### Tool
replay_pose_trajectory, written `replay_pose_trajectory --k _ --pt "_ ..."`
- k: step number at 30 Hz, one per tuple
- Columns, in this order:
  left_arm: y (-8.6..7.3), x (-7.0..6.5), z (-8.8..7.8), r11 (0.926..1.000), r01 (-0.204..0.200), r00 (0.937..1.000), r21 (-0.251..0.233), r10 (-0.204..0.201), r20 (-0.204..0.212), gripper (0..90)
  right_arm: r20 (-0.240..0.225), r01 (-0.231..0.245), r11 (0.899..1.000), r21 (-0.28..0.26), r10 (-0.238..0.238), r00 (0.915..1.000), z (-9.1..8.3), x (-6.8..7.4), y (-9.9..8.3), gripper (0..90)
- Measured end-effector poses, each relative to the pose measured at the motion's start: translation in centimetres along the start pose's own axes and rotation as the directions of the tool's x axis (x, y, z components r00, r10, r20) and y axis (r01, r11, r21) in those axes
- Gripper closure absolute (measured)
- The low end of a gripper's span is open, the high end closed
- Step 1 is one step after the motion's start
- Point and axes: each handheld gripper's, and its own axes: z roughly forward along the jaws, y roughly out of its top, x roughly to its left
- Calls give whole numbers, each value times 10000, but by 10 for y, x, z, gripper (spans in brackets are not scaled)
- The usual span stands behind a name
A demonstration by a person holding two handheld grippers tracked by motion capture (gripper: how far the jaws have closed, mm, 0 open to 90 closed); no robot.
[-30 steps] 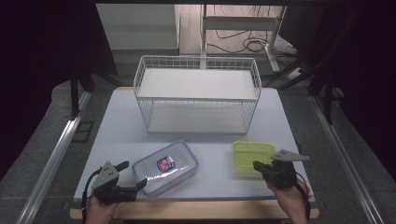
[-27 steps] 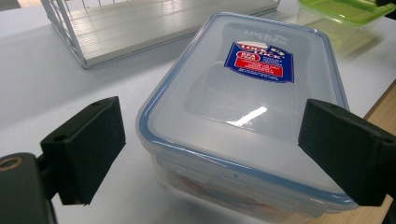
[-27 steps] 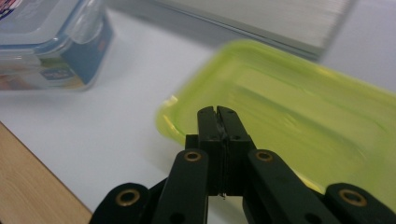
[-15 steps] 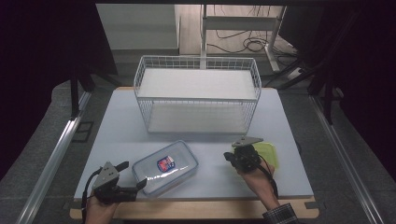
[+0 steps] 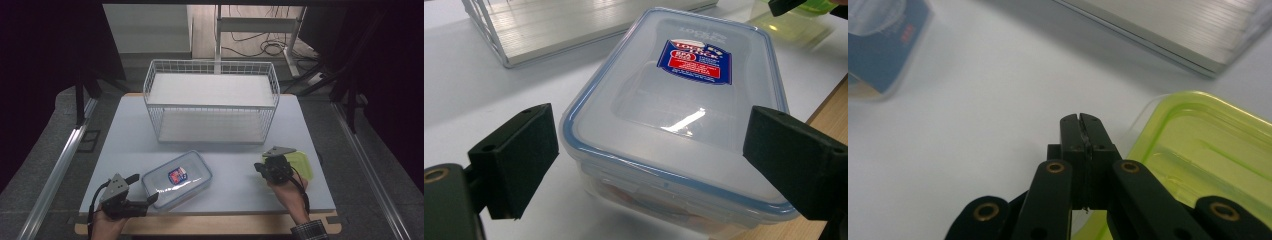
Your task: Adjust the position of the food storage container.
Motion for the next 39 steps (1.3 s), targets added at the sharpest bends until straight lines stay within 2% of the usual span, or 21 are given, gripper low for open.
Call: replay_pose_trajectory --k 1,3,4,6,8,13,16,17,19,21,22,24,25,26,27,29,35,36,37,39 --pt "0 0 0 10000 -15 10000 15 15 -15 75 168 -72 10000 20 71 9998 -4 -5 -3 893" --pt "0 -1 0 10000 -25 10000 47 26 -14 75 224 -159 9999 13 159 9996 -5 -8 -5 893" --pt "0 -1 0 10000 -25 10000 69 26 -19 75 324 -388 9992 -27 389 9987 -9 -16 -8 893" --pt "0 -1 0 10000 -27 10000 86 27 -15 75 377 -456 9989 -54 457 9982 -10 -18 -9 893" --pt "1 -1 0 9999 -10 10000 114 10 -26 75 563 -754 9971 -90 758 9955 -13 -28 -13 893" --pt "1 0 0 9998 116 9999 181 -114 -127 73 661 -945 9955 -84 948 9933 -14 -36 -16 893" --pt "3 3 -7 9995 306 9995 116 -306 5 72 592 -816 9965 -149 824 9948 -13 -32 -15 893" --pt "3 4 -9 9991 363 9993 197 -364 13 125 416 -683 9973 -261 693 9967 -13 -26 -12 893" --pt "3 7 -17 9984 326 9993 470 -316 -219 252 355 -376 9989 -288 387 9986 -13 -20 -10 892" --pt "2 8 -19 9978 356 9992 568 -343 -226 427 330 -213 9994 -284 223 9992 -12 -17 -9 892" --pt "1 8 -21 9968 479 9986 633 -465 -233 427 304 -119 9996 -261 127 9995 -11 -15 -8 892" --pt "-1 9 -23 9930 737 9973 927 -728 -128 669 191 129 9996 -256 -124 9997 -9 -10 -7 892" --pt "-1 9 -24 9917 746 9972 1050 -733 -163 728 159 176 9994 -302 -171 9997 -9 -8 -7 893" --pt "-3 8 -24 9881 670 9977 1381 -648 -205 761 140 241 9992 -334 -236 9996 -9 -7 -6 893" --pt "-3 8 -24 9881 670 9977 1381 -648 -205 797 140 241 9992 -334 -236 9996 -9 -7 -6 893" --pt "-6 7 -22 9818 658 9976 1780 -613 -307 831 139 243 9988 -413 -238 9996 -9 -6 -5 894" --pt "-12 10 -8 9603 1157 9933 2539 -1138 -221 875 -131 239 9979 -608 -247 9996 -5 2 -2 893" --pt "-12 9 -5 9586 1156 9933 2603 -1139 -214 875 -131 239 9979 -608 -247 9996 -5 2 -2 893" --pt "-11 8 -2 9565 1027 9946 2731 -939 -451 886 -148 228 9979 -613 -238 9996 -5 3 -2 893" --pt "-8 12 -2 9587 1120 9935 2614 -1023 -506 884 -195 263 9977 -625 -276 9994 -3 7 0 893"
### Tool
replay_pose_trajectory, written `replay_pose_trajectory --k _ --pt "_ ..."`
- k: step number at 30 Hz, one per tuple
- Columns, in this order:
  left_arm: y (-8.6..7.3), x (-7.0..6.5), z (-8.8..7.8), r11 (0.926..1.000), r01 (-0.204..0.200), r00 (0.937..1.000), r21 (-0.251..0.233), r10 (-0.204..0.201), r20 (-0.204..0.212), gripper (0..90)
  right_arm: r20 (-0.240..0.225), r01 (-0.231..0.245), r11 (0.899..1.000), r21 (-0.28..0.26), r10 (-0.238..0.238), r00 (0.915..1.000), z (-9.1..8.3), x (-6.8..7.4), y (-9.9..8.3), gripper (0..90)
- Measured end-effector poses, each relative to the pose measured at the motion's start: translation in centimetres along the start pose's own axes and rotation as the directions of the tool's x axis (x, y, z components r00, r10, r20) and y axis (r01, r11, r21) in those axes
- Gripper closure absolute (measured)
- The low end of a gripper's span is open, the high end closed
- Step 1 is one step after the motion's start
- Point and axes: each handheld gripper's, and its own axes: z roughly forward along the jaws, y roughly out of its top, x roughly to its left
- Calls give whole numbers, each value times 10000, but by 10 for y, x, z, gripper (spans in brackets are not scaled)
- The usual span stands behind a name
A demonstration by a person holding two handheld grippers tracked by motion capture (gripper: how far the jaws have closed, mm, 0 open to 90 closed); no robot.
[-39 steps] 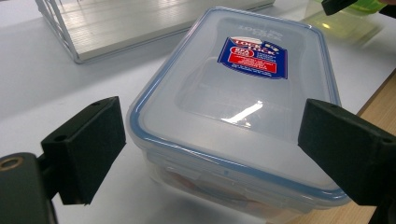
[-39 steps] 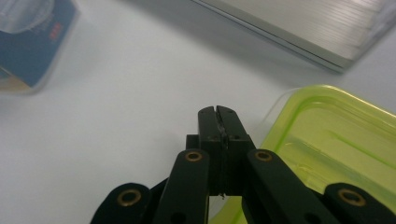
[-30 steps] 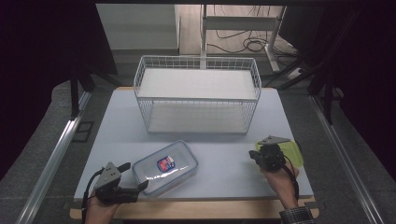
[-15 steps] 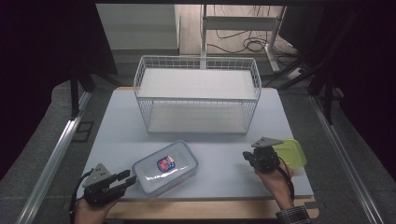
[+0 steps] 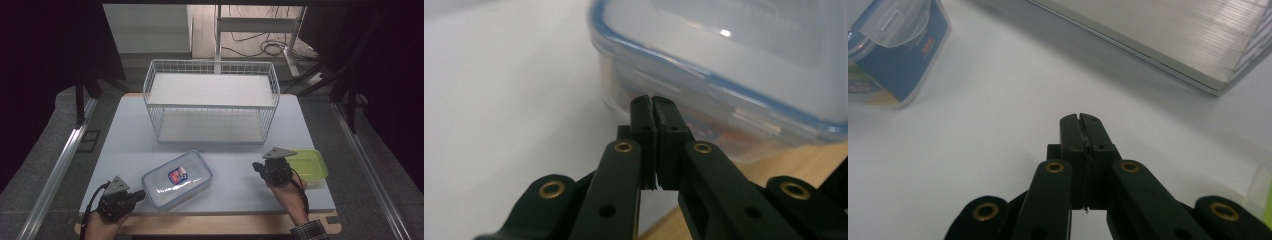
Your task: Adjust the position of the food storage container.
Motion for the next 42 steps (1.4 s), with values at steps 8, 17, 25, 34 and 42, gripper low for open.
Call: replay_pose_trajectory --k 8,17,25,34,42 --pt "15 4 15 10000 73 9997 45 -74 216 884 -272 69 9999 -77 -71 9996 5 8 4 892" --pt "39 1 41 9998 -207 9993 10 207 297 879 -791 128 9998 -182 -142 9968 20 20 12 889" --pt "65 -5 70 9988 -492 9970 -26 493 605 878 -955 185 9997 -185 -202 9952 35 24 14 882" --pt "81 -11 89 9970 -771 9927 -64 774 926 878 -485 55 9996 286 -41 9988 29 17 9 893" --pt "83 -12 94 9972 -743 9884 -64 745 1325 876 -277 474 9971 587 -459 9986 15 26 0 892"
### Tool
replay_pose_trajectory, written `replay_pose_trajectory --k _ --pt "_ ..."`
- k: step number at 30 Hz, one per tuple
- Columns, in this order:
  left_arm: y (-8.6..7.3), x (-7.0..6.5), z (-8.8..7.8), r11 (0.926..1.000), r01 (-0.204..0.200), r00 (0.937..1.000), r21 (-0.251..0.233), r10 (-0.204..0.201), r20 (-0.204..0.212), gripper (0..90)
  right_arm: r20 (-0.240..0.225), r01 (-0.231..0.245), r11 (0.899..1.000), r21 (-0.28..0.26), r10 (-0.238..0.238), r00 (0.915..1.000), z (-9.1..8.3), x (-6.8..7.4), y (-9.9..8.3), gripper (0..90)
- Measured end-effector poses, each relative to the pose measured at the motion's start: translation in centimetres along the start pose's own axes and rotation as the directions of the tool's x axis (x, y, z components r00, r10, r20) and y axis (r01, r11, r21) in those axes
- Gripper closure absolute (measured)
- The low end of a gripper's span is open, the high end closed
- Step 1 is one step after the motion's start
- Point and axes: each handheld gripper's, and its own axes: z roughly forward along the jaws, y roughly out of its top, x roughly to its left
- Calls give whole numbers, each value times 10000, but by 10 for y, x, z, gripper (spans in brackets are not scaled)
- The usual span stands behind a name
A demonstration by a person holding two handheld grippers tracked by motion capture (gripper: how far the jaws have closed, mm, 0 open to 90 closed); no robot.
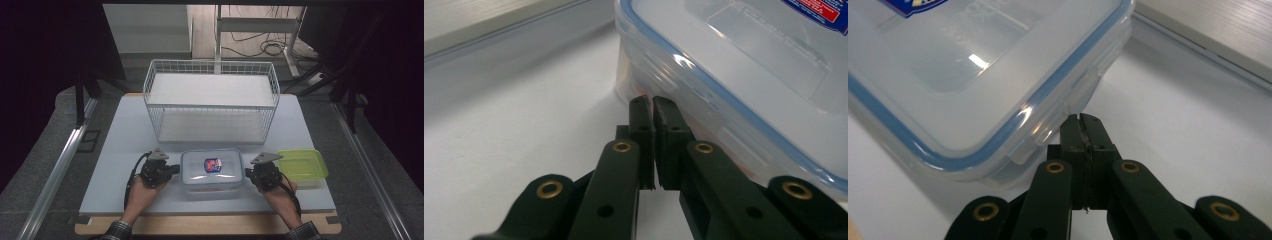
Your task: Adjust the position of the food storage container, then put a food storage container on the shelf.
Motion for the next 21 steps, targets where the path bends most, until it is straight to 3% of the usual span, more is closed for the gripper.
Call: replay_pose_trajectory --k 2,5,6,7,8,9,10,11,14,21 --pt "0 0 0 10000 -39 9999 11 38 129 867 -46 44 10000 30 -44 10000 -3 1 -3 893" --pt "-2 3 -2 10000 -13 9998 75 11 177 785 -67 88 10000 -24 -88 9999 -7 1 -5 856" --pt "-2 4 -3 10000 2 9999 90 -4 144 737 -8 76 9999 -92 -76 10000 -8 0 -5 826" --pt "-3 5 -4 9999 22 10000 106 -22 15 628 170 31 9999 -159 -28 9999 -12 -3 -5 766" --pt "-3 5 -5 9999 -23 9999 140 24 -101 628 170 31 9999 -159 -28 9999 -12 -3 -5 766" --pt "-5 5 -6 9997 -216 9991 116 220 -372 495 291 -29 9997 -246 36 9996 -14 -6 -6 688" --pt "-5 5 -6 9997 -216 9991 116 220 -372 435 291 -29 9997 -246 36 9996 -14 -6 -6 688" --pt "-7 6 -7 9997 -232 9989 95 235 -403 435 388 -26 9996 -274 37 9992 -15 -8 -6 644" --pt "-10 9 -12 9997 -219 9990 -65 216 -391 305 702 8 9992 -392 19 9975 -18 -12 -7 533" --pt "-15 18 -26 9975 -107 9998 -696 97 -149 102 768 -489 9953 -831 553 9955 -22 -25 -8 284"
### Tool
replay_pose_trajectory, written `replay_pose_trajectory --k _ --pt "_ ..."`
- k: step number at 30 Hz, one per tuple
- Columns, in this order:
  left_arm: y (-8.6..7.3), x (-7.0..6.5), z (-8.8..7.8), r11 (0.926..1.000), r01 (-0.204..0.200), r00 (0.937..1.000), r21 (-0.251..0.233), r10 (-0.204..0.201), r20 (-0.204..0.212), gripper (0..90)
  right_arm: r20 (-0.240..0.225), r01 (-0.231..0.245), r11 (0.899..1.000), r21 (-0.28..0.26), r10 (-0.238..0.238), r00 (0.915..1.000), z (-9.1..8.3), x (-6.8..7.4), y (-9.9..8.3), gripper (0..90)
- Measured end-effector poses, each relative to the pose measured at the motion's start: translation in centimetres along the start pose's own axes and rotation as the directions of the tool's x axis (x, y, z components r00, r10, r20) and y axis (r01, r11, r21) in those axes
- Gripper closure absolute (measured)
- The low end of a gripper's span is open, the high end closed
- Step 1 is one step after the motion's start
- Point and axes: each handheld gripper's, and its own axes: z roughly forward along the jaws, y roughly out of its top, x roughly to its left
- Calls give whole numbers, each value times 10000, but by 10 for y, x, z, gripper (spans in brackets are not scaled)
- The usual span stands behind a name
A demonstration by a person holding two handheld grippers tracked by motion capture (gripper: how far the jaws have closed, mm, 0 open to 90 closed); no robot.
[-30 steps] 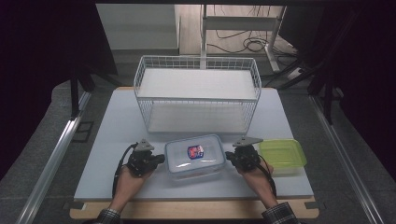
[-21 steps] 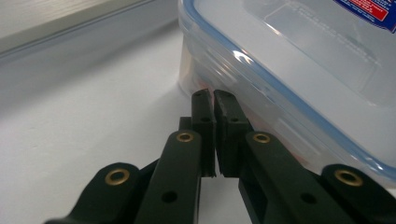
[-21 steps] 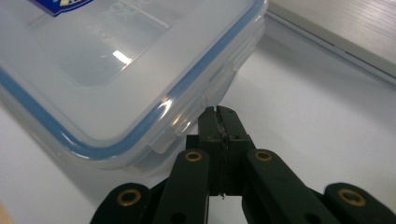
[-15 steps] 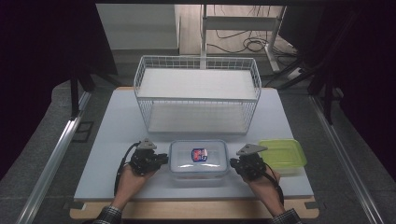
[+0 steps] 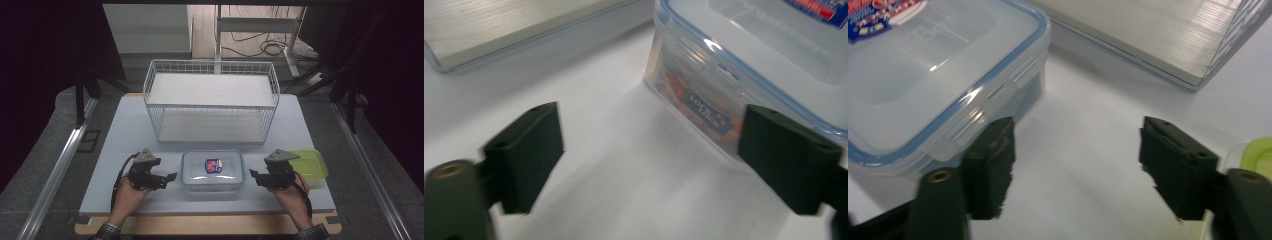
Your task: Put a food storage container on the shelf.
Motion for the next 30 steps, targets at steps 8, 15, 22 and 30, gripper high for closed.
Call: replay_pose_trajectory --k 8,15,22,30 --pt "2 0 -8 9977 -335 9994 -588 336 -4 69 -876 -716 9962 -502 670 9939 -3 -6 3 123" --pt "11 -8 -11 9956 -508 9982 -784 531 278 57 -1148 -569 9942 -911 463 9923 -8 -5 9 77" --pt "25 -19 -12 9964 -457 9965 -714 505 667 55 -1513 -519 9936 -1006 363 9878 -7 2 16 52" --pt "41 -34 -1 9948 -893 9901 -484 939 1042 32 -1596 -507 9969 -595 406 9863 2 18 25 30"
